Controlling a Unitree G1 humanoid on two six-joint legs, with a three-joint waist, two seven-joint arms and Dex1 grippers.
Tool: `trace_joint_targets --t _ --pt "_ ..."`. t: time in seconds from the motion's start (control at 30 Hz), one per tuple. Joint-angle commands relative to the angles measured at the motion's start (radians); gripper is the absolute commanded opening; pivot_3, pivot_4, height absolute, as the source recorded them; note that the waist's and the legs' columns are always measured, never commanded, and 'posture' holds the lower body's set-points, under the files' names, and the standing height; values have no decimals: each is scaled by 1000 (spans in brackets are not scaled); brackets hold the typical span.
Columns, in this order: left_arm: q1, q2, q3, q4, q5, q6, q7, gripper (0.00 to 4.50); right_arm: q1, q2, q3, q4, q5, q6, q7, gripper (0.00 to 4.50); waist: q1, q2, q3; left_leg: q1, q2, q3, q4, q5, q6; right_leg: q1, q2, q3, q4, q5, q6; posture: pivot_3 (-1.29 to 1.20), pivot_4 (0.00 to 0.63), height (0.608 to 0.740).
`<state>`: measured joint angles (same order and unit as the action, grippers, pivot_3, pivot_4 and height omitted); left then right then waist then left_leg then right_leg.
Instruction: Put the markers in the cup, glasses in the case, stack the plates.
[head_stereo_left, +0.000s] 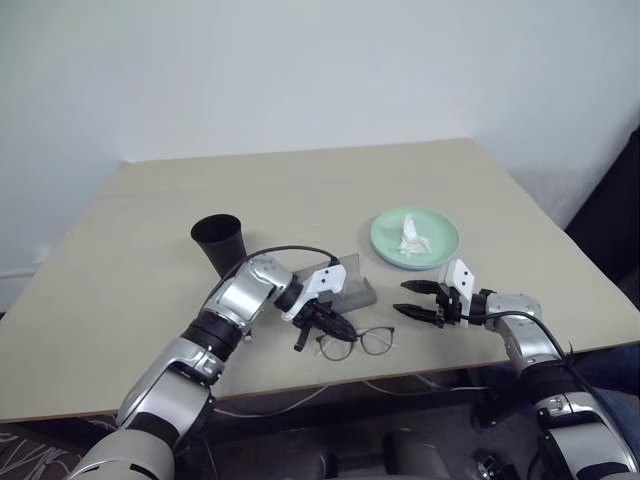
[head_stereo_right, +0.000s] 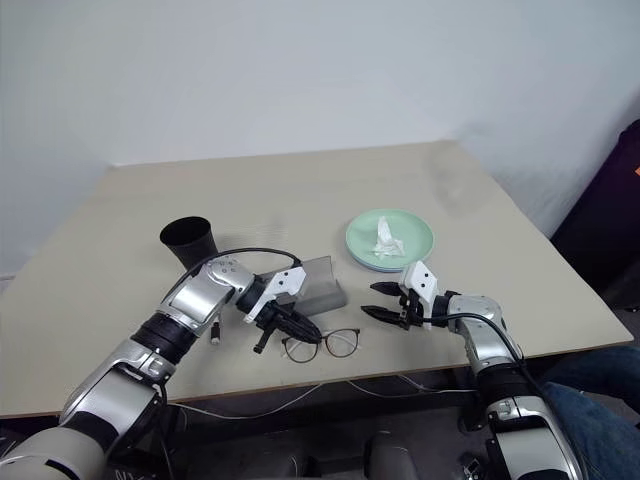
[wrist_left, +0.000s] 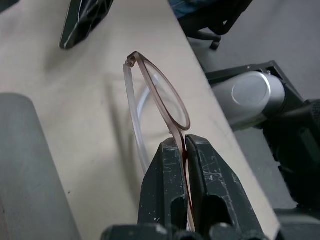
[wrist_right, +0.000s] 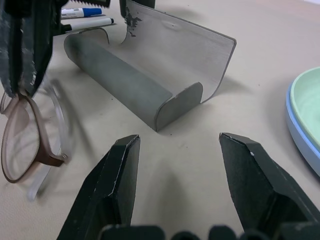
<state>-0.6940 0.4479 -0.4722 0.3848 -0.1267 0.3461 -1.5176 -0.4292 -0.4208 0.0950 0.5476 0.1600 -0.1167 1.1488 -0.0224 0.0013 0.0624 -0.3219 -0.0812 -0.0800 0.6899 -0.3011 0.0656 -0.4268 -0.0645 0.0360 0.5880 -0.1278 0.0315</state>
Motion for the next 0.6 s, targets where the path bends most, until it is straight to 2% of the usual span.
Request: trace_joint_targets --t 0.03,0.33,0.43,0.6 --pt "-4 20 59 -62 -42 29 -1 24 -43 -8 -16 8 4 -26 -9 2750 -1 0 0 0 0 0 0 0 0 0 0 0 0 0 0 0 0 740" --pt "-47 35 201 -133 -139 98 50 24 -85 -17 -19 90 -13 -61 -20 2750 -3 -1 0 0 1 1 0 0 0 -1 1 1 0 0 0 0 0 740" --pt "-90 37 240 -89 -115 42 114 24 -88 -23 -11 93 -12 -63 3 2750 -3 -1 0 0 1 1 0 0 -1 -1 1 1 0 0 0 0 0 740" --pt "-160 60 212 106 30 -167 228 24 -66 -32 5 35 2 -41 64 2750 -3 -1 0 0 1 1 0 0 -1 -1 2 1 0 0 0 0 0 740"
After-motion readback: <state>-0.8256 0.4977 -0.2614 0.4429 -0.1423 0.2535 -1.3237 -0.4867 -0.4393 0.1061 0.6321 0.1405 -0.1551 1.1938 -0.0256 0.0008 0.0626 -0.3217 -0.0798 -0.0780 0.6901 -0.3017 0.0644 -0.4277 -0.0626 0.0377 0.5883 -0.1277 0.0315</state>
